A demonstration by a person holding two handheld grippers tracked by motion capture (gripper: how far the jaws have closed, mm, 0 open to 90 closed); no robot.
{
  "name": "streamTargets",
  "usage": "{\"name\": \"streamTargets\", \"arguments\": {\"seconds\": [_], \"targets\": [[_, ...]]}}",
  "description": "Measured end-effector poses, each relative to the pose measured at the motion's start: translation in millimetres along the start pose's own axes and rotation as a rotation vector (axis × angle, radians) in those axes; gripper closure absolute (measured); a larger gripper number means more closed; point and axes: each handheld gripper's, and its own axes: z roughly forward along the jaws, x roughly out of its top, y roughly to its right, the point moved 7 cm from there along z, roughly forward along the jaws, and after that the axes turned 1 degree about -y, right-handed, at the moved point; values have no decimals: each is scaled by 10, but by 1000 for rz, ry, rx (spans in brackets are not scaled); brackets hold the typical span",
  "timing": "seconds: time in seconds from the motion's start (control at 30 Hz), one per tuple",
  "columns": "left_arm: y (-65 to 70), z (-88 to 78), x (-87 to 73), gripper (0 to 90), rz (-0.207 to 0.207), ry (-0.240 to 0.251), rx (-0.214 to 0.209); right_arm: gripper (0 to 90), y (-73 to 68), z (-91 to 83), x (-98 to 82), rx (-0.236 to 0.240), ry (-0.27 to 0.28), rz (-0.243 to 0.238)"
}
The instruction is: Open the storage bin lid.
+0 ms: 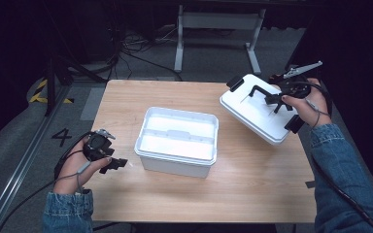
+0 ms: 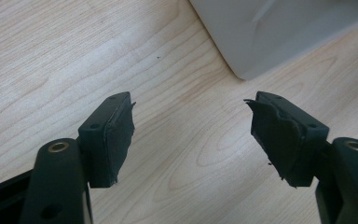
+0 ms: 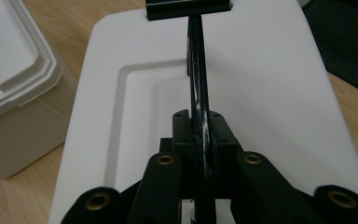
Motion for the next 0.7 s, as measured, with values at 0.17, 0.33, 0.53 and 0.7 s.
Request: {"name": "streamTargets", "arguments": {"seconds": [0.17, 0.33, 0.53, 0.7], "targets": [[-9, 6, -7, 306, -3, -2, 2, 843, 46, 118, -129, -1, -7, 23], [-9, 9, -8, 305, -2, -3, 2, 843, 55, 250, -238, 7, -19, 41], [-11, 5, -10, 304, -3, -2, 0, 843, 58, 413, -353, 16, -30, 56], [-5, 7, -13, 304, -10, -5, -5, 843, 64, 512, -428, 20, -37, 70]]}}
